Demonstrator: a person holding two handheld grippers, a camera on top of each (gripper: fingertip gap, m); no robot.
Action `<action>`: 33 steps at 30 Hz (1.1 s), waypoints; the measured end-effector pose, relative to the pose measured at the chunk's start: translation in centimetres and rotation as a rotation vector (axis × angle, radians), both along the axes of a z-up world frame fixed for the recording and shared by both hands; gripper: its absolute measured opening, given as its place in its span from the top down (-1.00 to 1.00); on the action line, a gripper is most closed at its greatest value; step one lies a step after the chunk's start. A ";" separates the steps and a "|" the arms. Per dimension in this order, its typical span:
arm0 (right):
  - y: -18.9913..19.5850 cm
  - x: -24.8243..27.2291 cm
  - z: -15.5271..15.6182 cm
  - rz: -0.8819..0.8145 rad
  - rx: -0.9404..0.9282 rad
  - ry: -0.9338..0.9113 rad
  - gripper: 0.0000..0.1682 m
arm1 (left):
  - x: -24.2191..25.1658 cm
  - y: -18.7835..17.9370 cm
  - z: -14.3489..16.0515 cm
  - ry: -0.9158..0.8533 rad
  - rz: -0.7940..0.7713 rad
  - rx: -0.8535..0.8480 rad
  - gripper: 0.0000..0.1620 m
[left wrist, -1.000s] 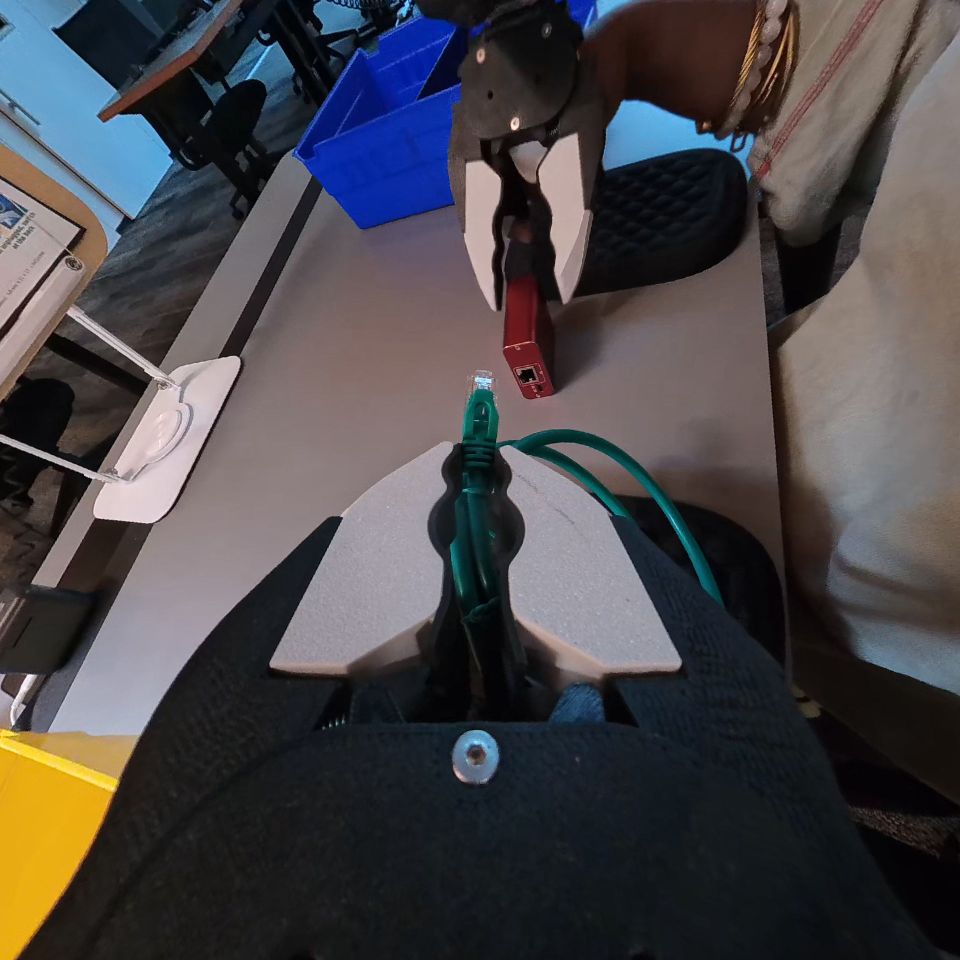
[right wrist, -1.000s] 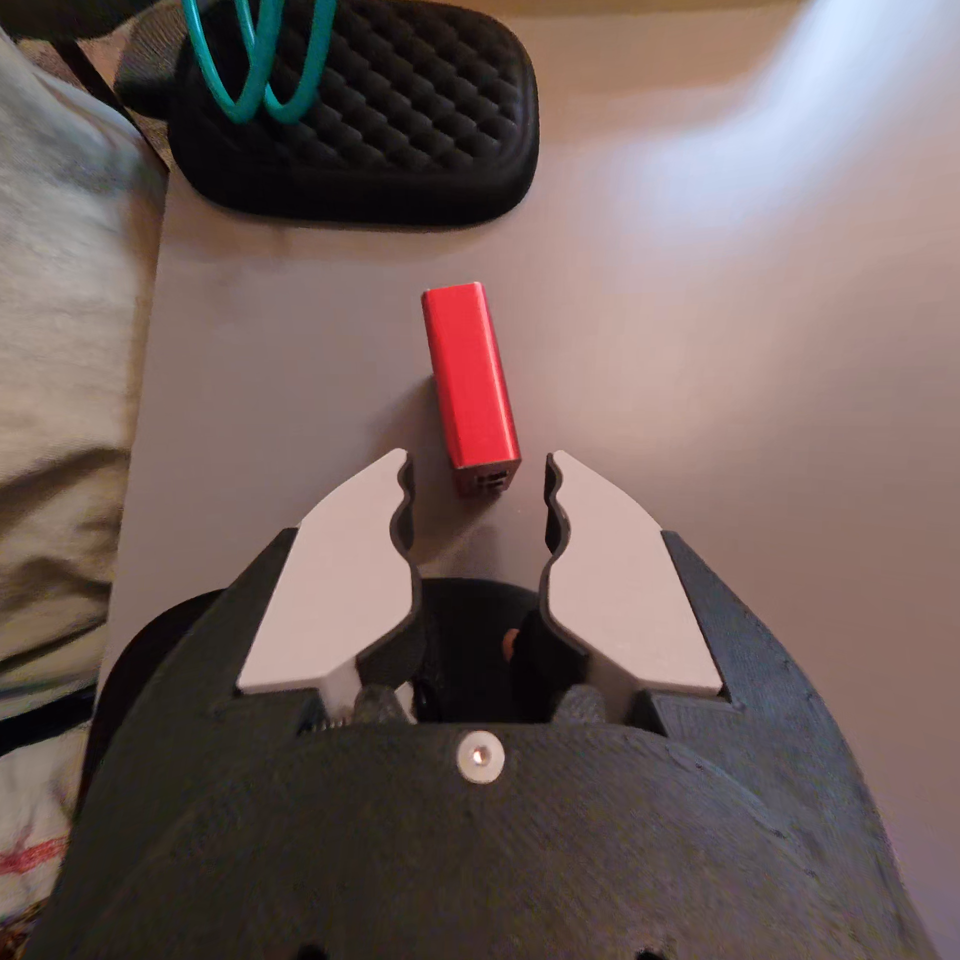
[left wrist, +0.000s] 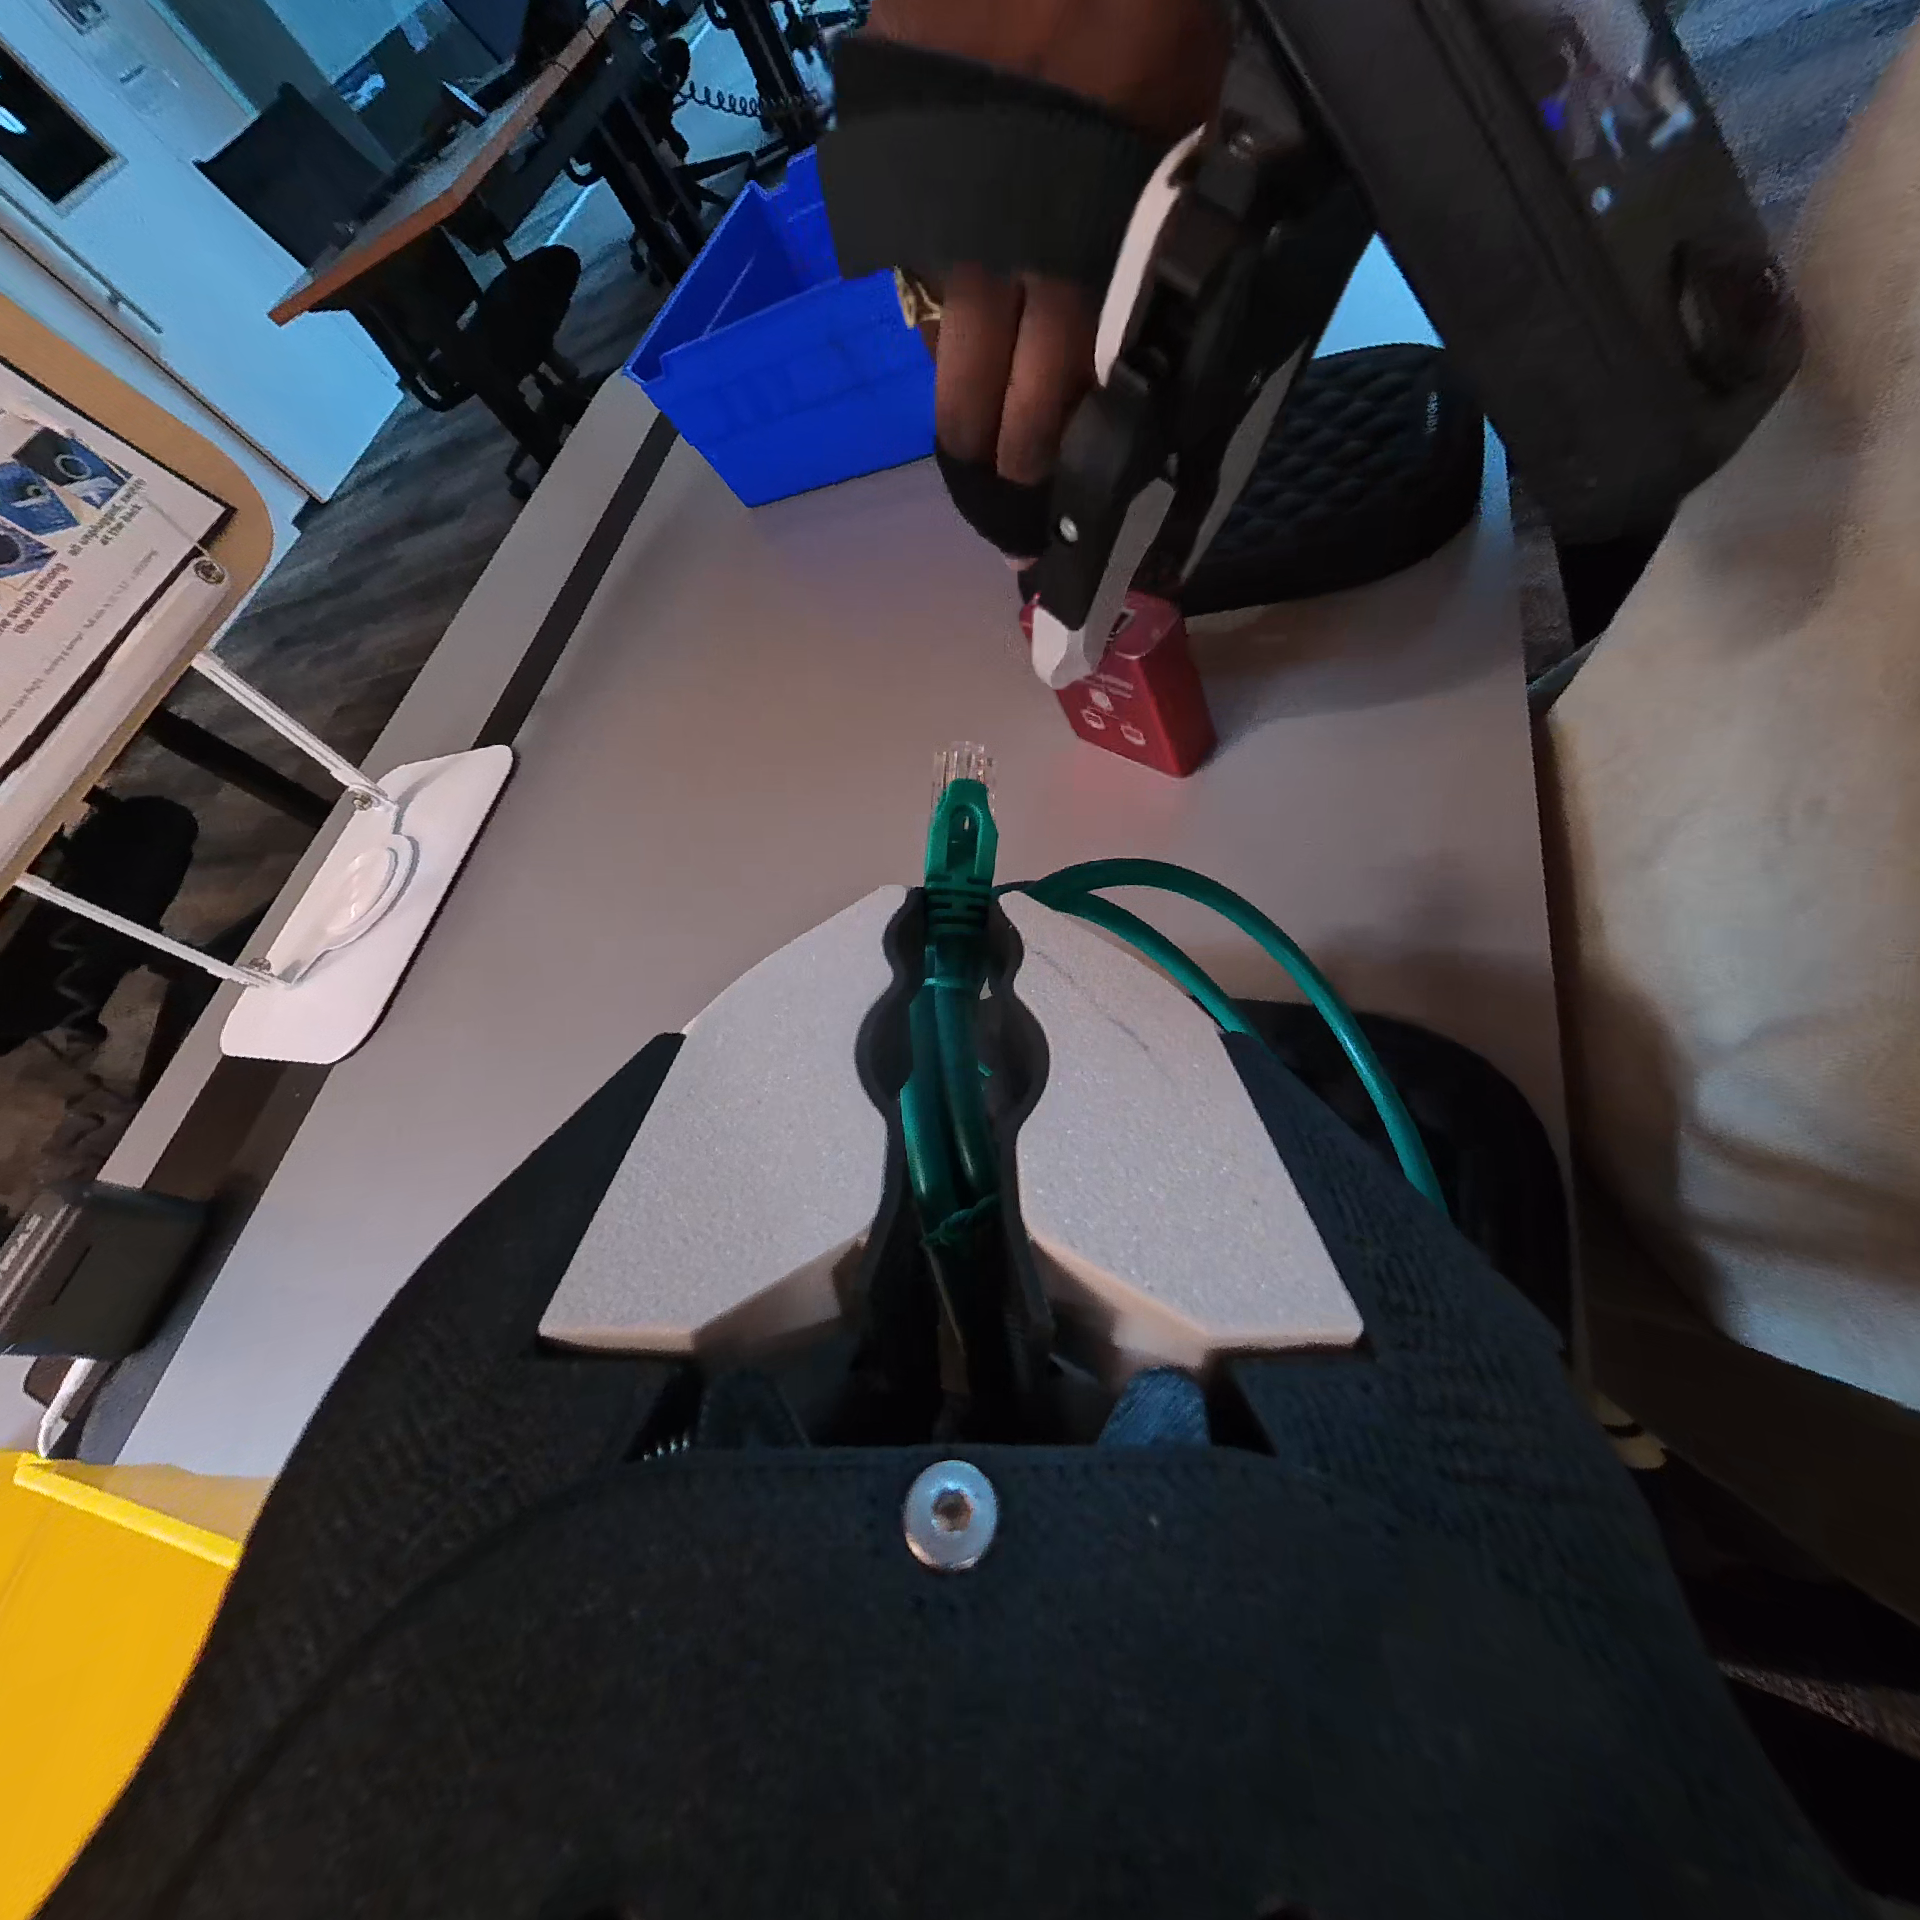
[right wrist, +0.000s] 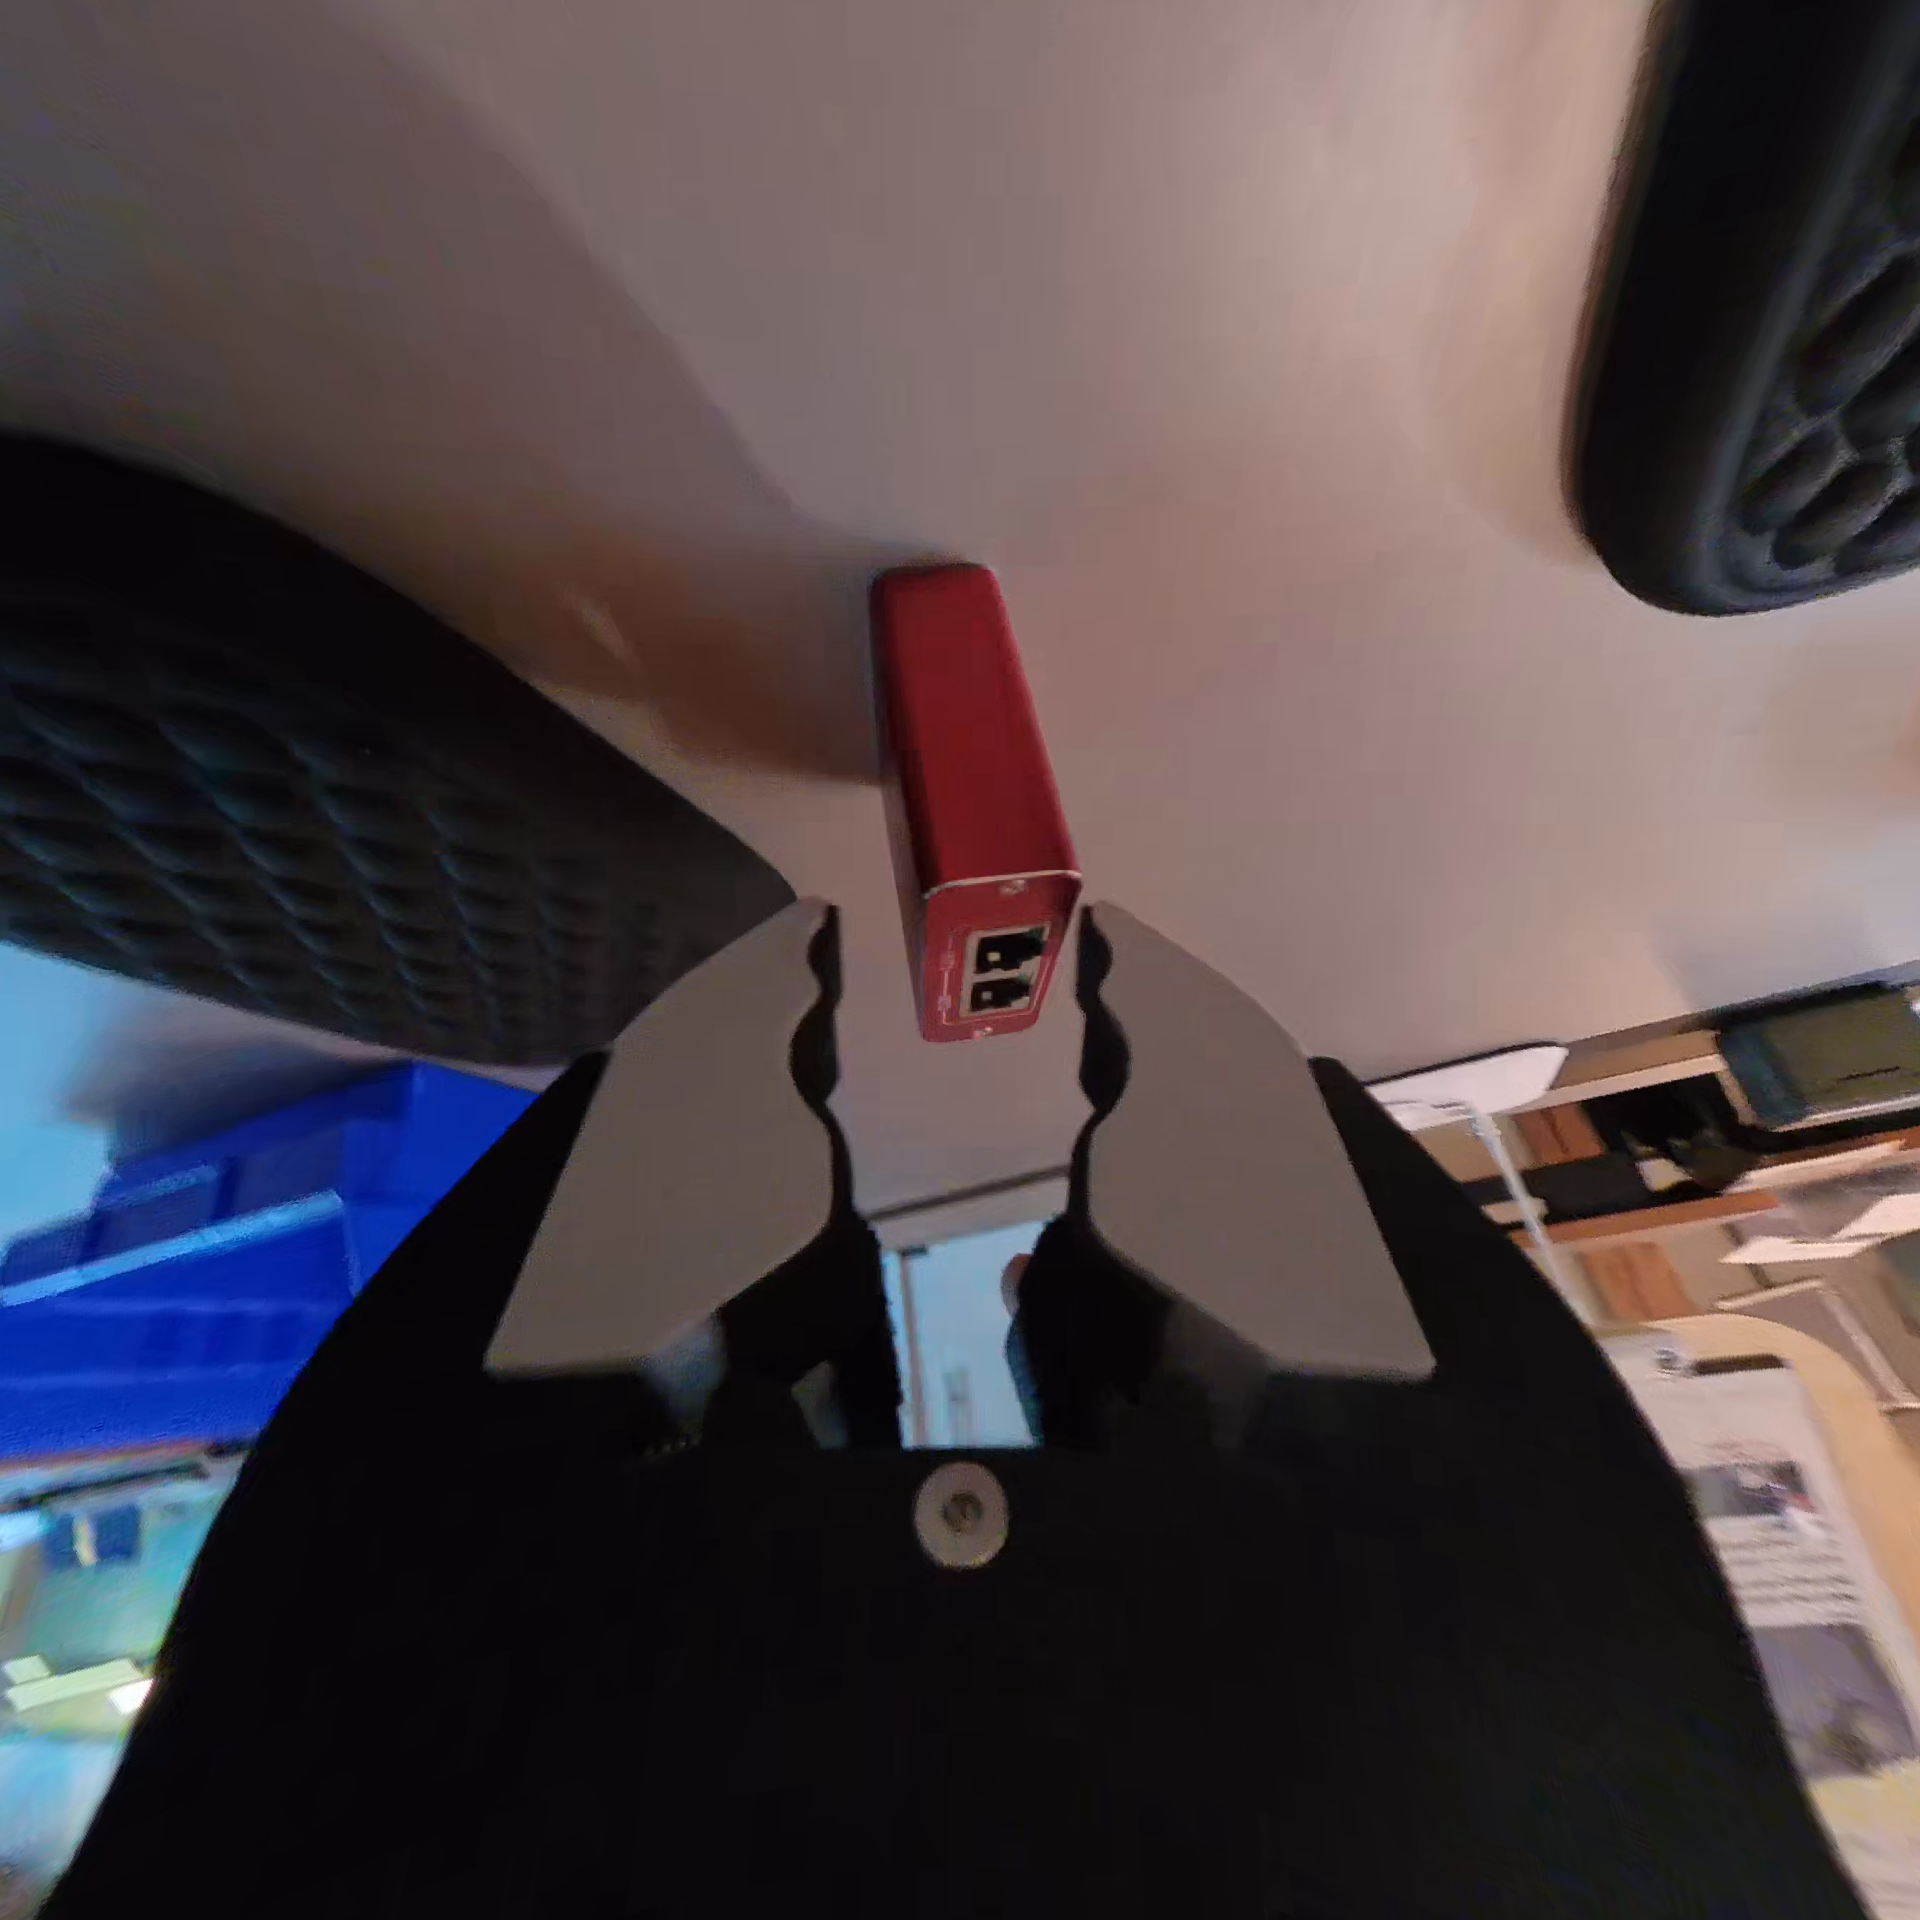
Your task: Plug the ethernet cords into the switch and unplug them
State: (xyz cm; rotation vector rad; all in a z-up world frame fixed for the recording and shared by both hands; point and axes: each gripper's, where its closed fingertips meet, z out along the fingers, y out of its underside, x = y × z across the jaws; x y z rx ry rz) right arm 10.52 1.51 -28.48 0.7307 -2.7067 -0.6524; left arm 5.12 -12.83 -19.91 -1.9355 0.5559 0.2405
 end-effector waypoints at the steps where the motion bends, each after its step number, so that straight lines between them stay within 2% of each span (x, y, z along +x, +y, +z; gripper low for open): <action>1: -0.1 0.1 -0.1 -0.041 -0.045 0.000 0.40 | 0.0 0.0 0.0 -0.001 0.000 0.002 0.87; 3: -0.1 0.5 0.1 -0.167 -0.176 -0.005 0.17 | -0.1 0.0 0.0 -0.003 0.001 0.005 0.87; 5: -0.9 1.0 1.0 -0.408 -0.435 -0.028 -0.10 | 0.0 0.0 0.0 -0.004 0.000 0.009 0.87; 8: -1.4 -0.5 3.4 -0.959 -0.900 0.048 -0.24 | 0.0 0.1 0.1 -0.014 -0.002 0.015 0.87; 9: -0.9 -1.2 4.0 -1.149 -1.030 0.096 -0.21 | -0.1 0.1 0.0 -0.015 -0.003 0.017 0.87; 11: -0.2 -1.6 4.6 -1.407 -1.212 0.164 -0.30 | -0.1 0.2 -0.1 -0.018 -0.005 0.019 0.87; 12: 0.2 -1.6 4.4 -1.482 -1.231 0.215 -0.34 | -0.1 0.2 -0.1 -0.021 -0.007 0.021 0.87; 15: -0.3 -0.5 2.0 -1.542 -1.075 0.249 -0.41 | -0.2 0.3 -0.1 -0.030 -0.013 0.024 0.87; 18: -1.9 -0.4 0.0 -1.546 -0.956 0.199 -0.39 | -0.3 0.3 -0.1 -0.028 -0.011 0.029 0.87; 22: -1.4 -0.4 -2.1 -1.601 -0.810 0.172 -0.33 | -0.4 0.1 -0.1 -0.029 -0.004 0.042 0.87; 28: -0.5 0.3 -4.4 -1.681 -0.704 0.111 -0.26 | -0.8 -0.1 -0.3 -0.042 0.002 0.047 0.87; 33: -1.3 0.2 -4.7 -1.694 -0.749 0.039 -0.22 | -1.0 -0.1 -0.5 -0.053 0.006 0.051 0.87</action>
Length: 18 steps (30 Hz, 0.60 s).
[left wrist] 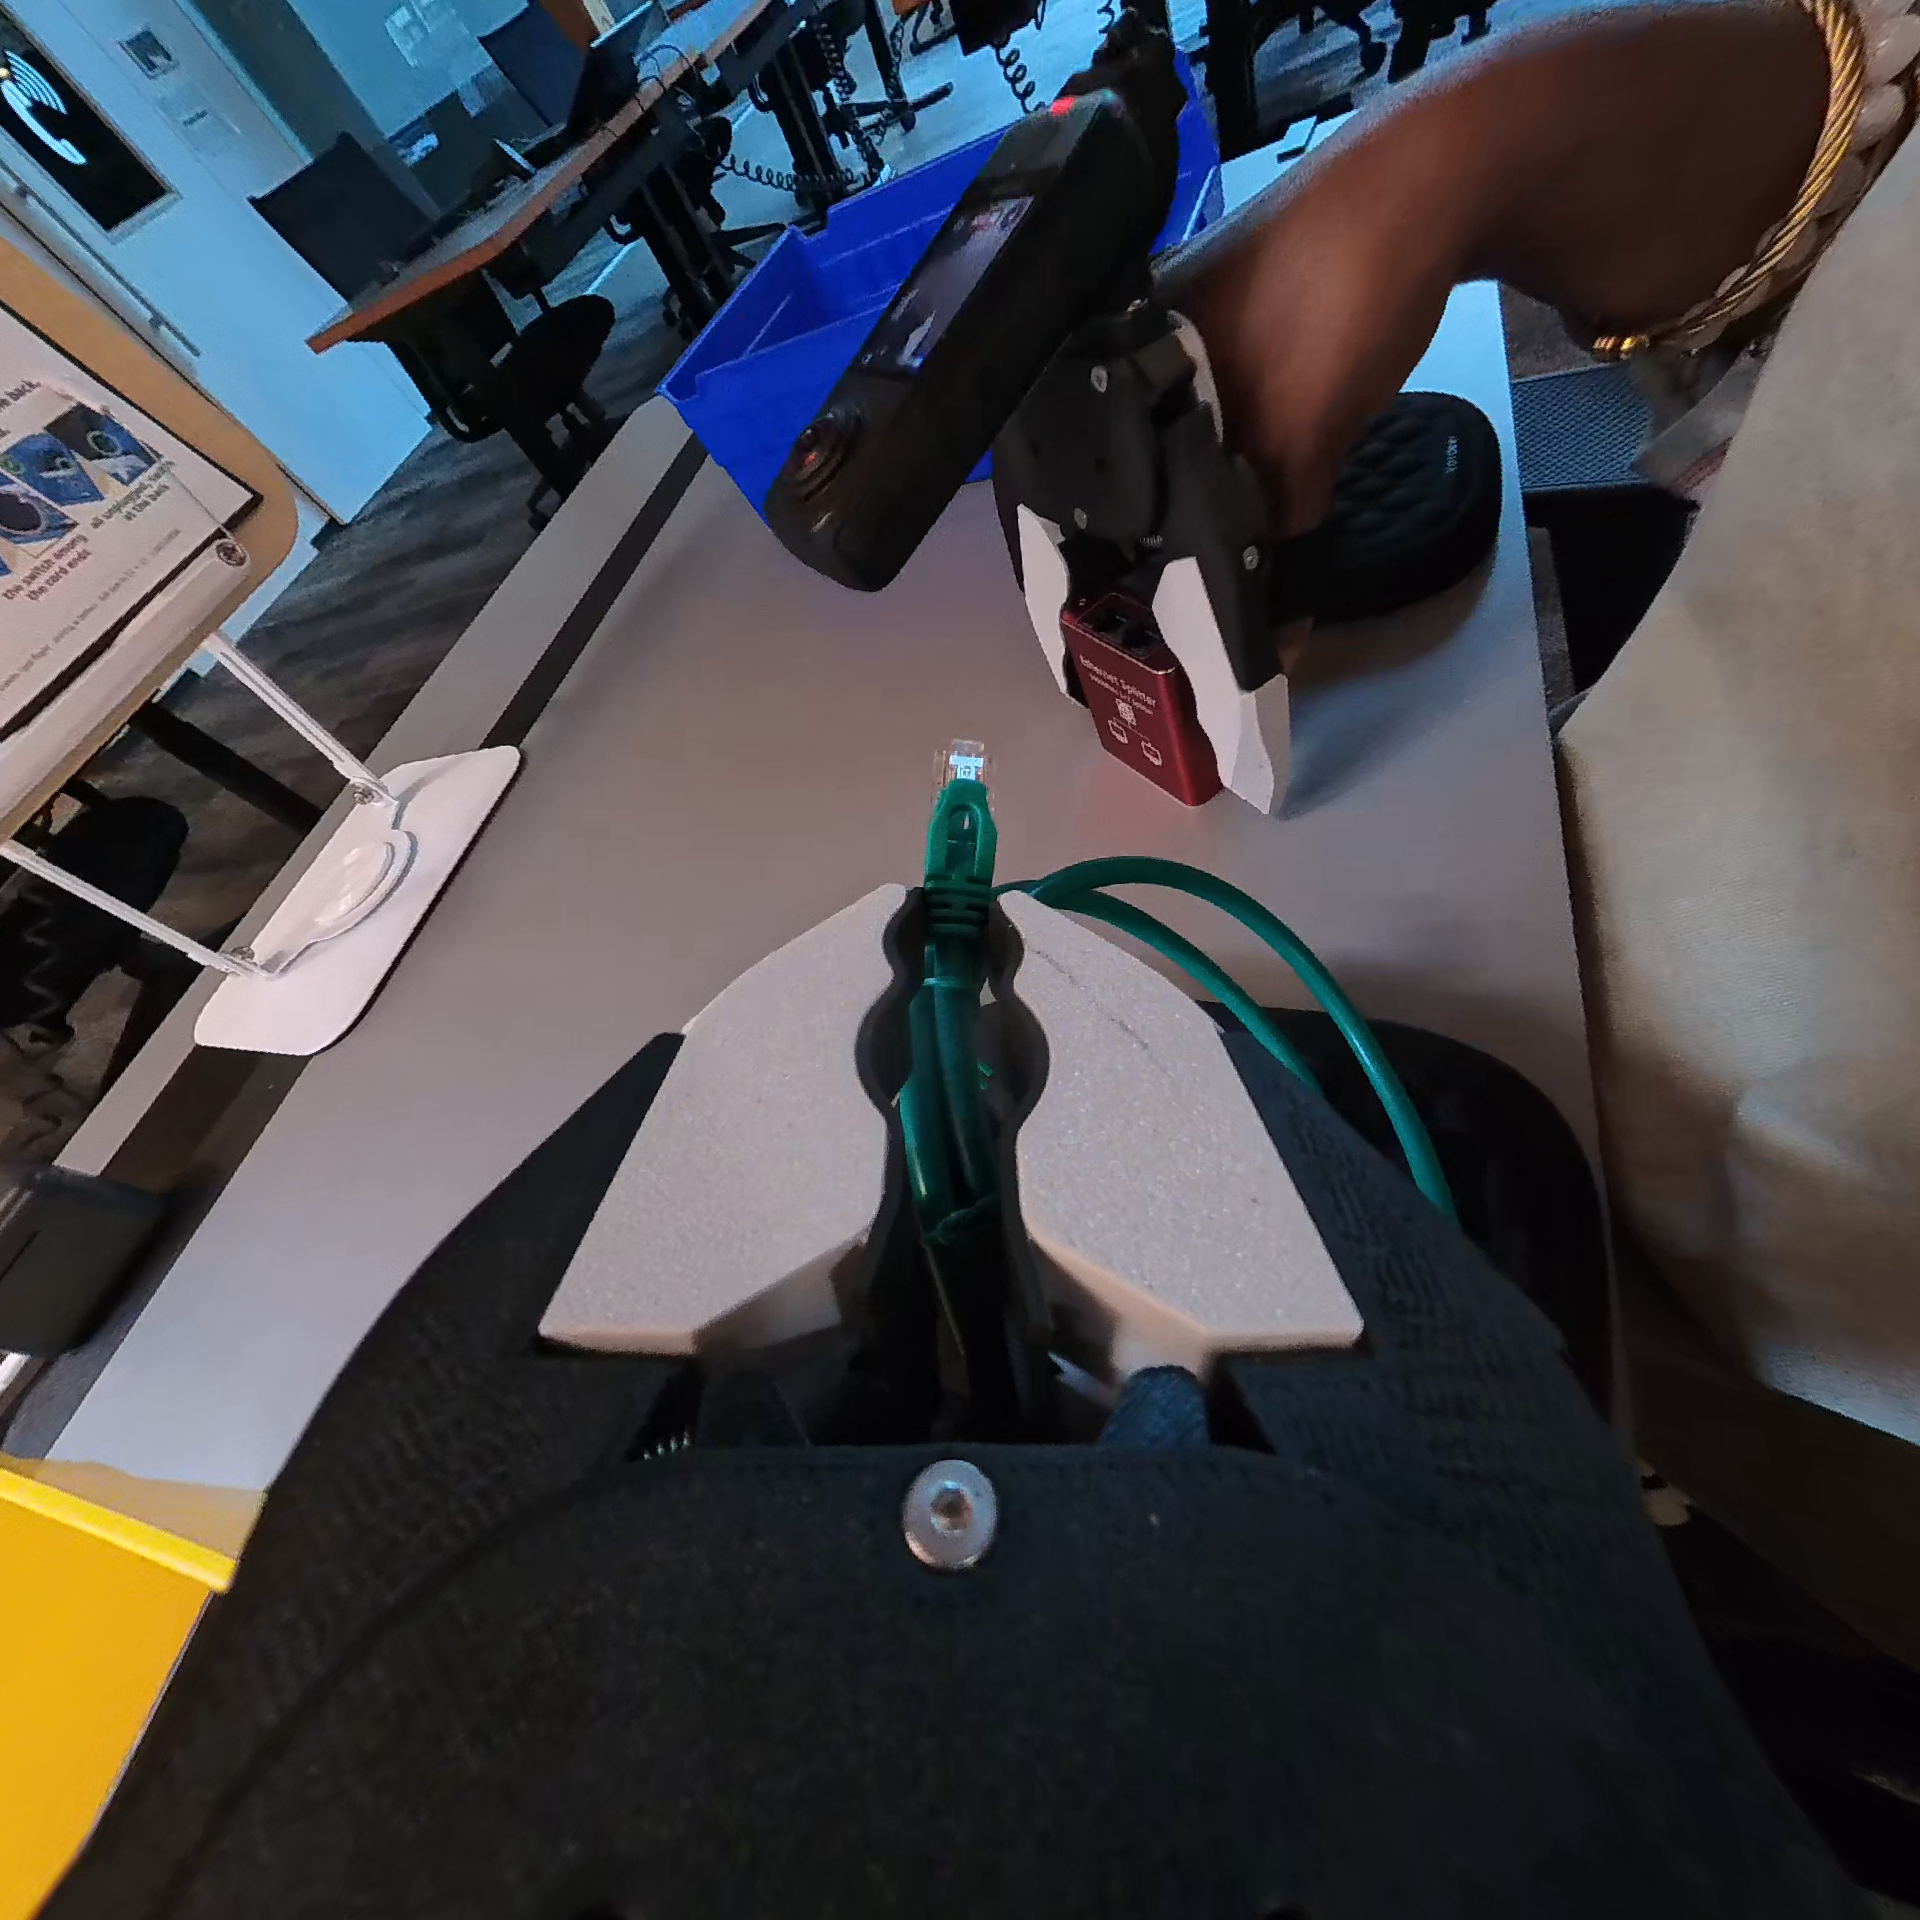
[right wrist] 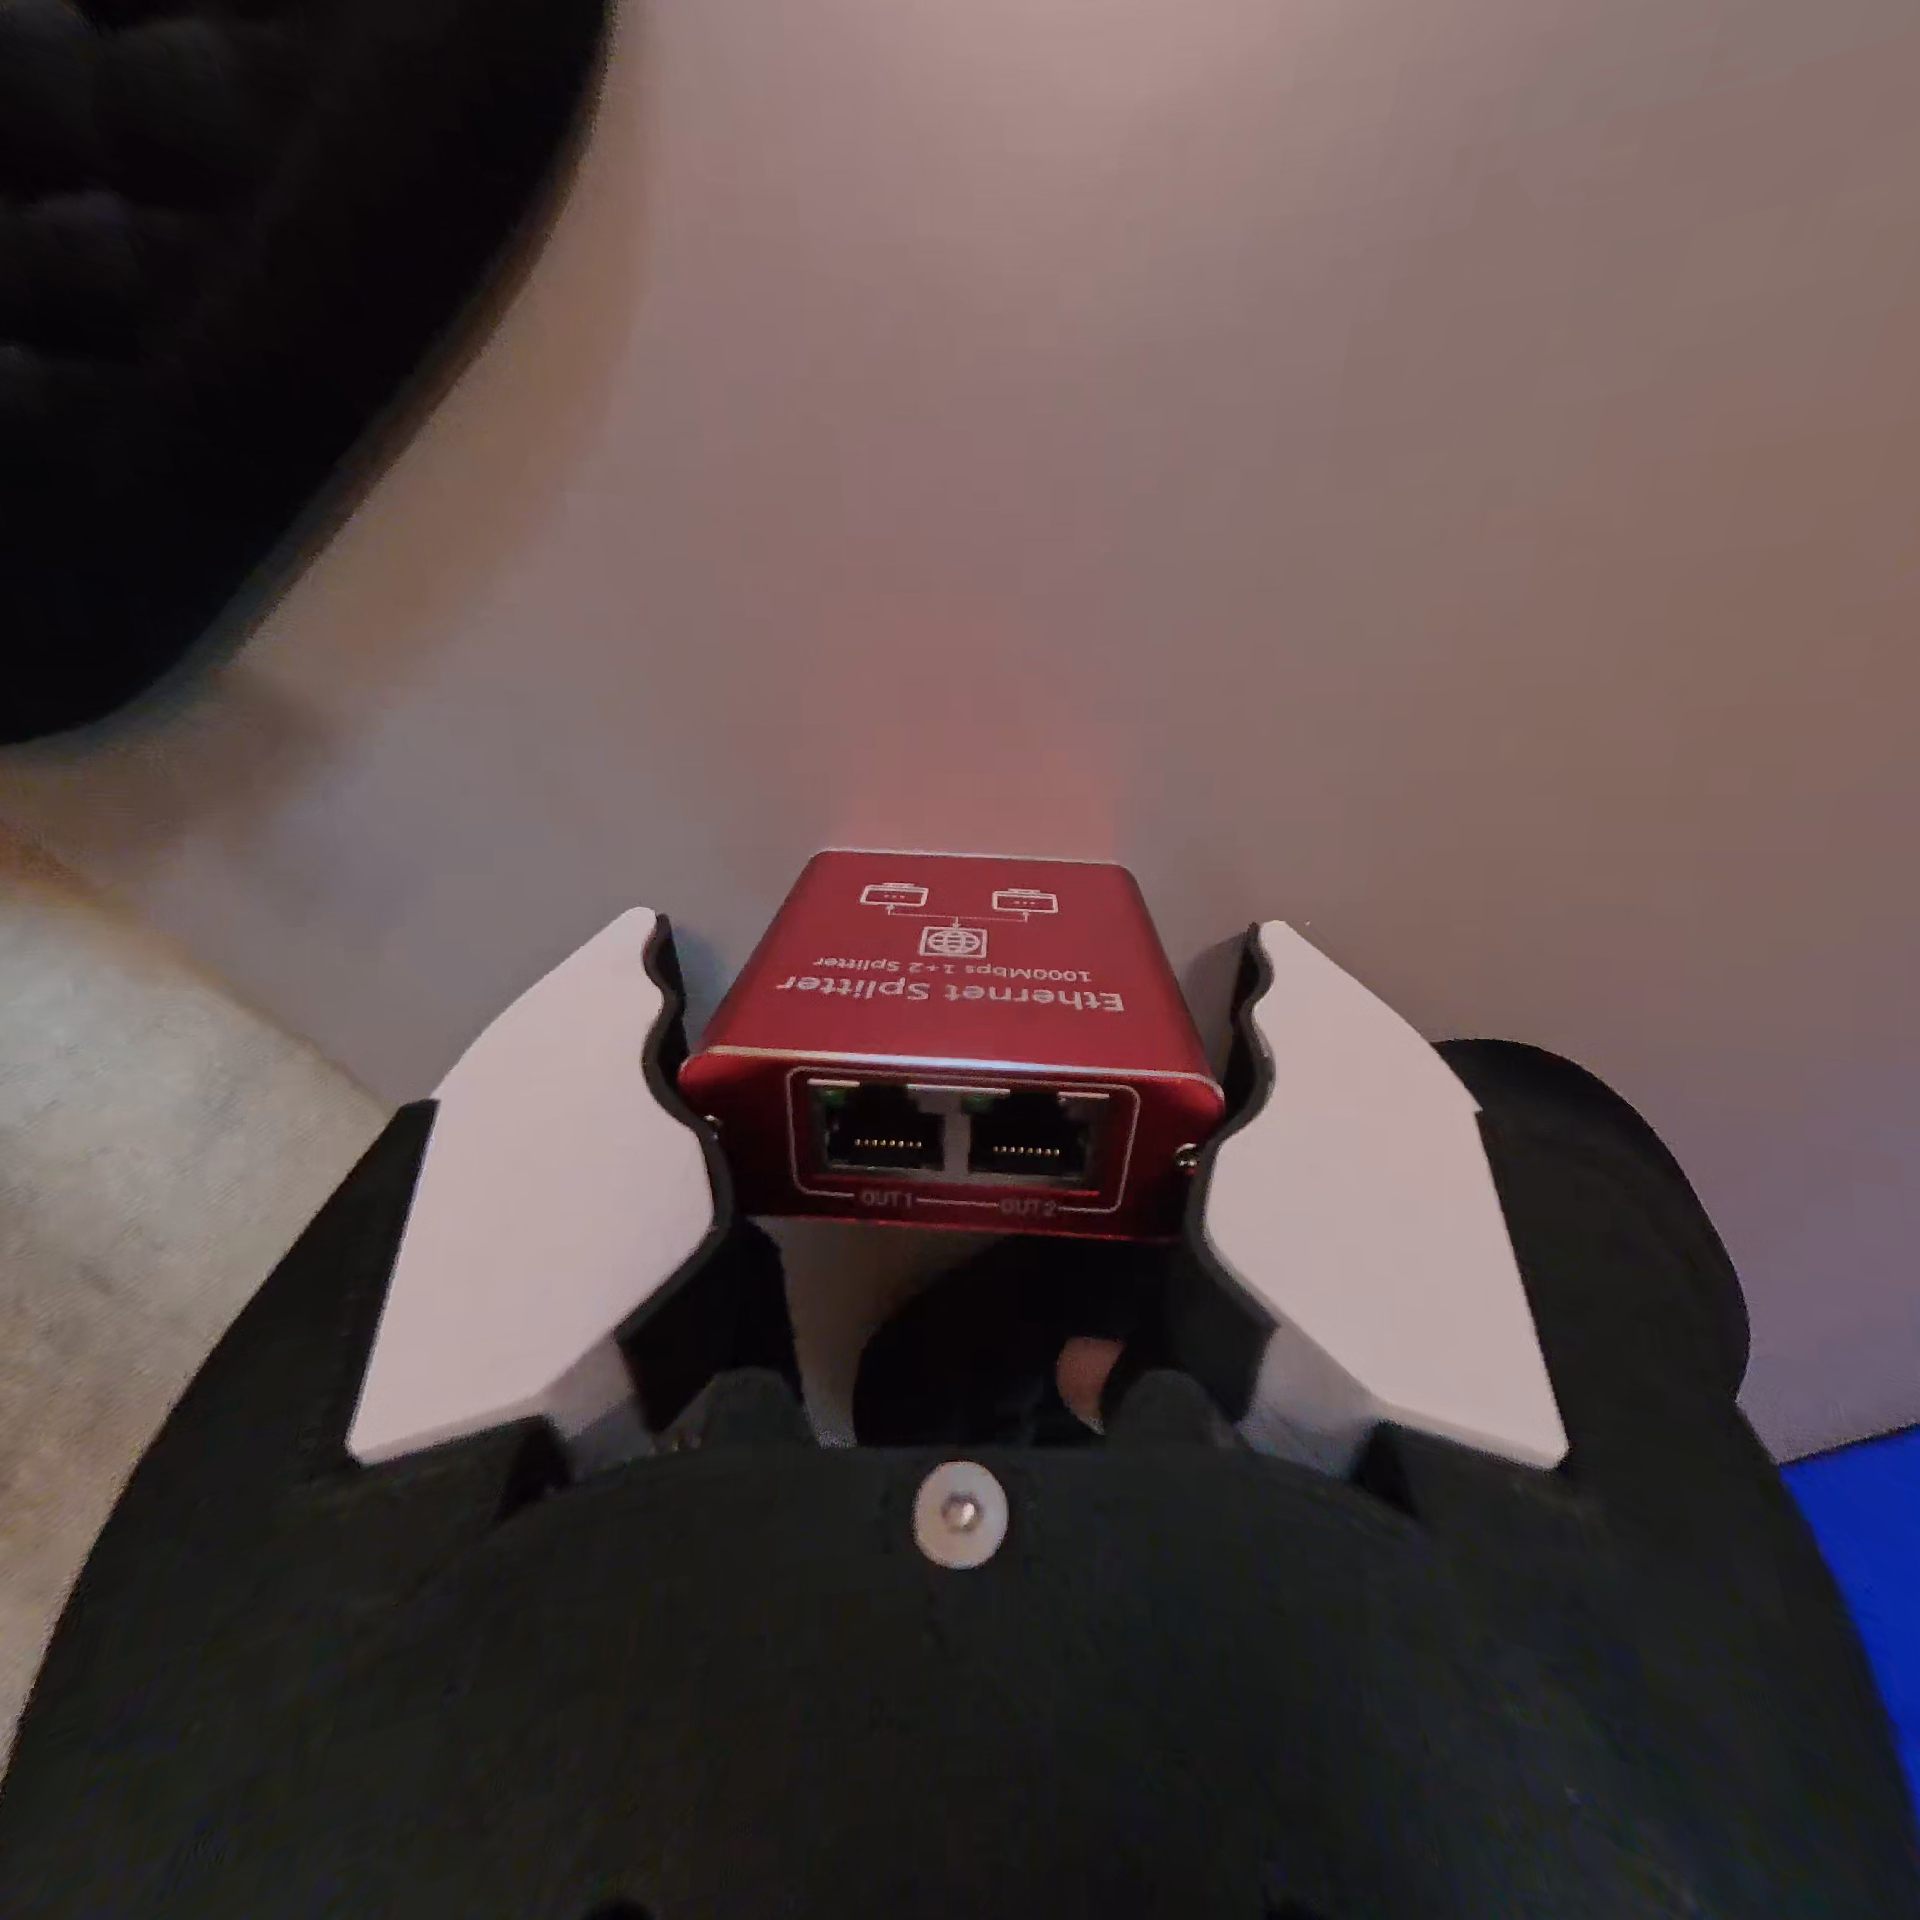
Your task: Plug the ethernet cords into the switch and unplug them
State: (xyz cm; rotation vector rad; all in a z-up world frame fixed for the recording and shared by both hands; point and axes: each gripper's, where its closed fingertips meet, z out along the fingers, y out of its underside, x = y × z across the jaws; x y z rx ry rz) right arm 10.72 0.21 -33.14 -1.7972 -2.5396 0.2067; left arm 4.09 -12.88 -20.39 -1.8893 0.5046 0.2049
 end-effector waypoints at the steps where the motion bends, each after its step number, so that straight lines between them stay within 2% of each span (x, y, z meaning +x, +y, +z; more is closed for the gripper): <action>1: 0.0 -0.1 0.0 0.011 -0.002 0.008 -0.20 | 0.0 0.0 0.0 -0.001 0.001 -0.001 0.87; 5: -0.2 -0.6 0.3 0.125 -0.050 0.106 -0.16 | -0.1 0.2 -0.1 -0.010 0.007 -0.007 0.87; 7: -0.5 -1.1 1.1 0.195 -0.159 0.216 -0.15 | -0.2 0.3 -0.1 -0.010 0.008 -0.014 0.87; 9: -1.4 -2.1 3.8 0.250 -0.349 0.425 -0.13 | -0.1 0.5 -0.2 -0.015 0.005 -0.022 0.87; 13: -3.1 -1.8 12.2 0.374 -0.793 0.890 -0.11 | 0.6 1.4 0.0 -0.037 -0.037 -0.033 0.87; 15: -2.8 -1.8 13.9 0.370 -0.876 1.001 -0.10 | 1.2 2.2 -0.2 -0.048 -0.064 -0.043 0.87; 18: -2.5 -1.9 14.1 0.382 -0.863 1.054 -0.09 | 2.3 3.5 -1.0 -0.050 -0.092 -0.075 0.87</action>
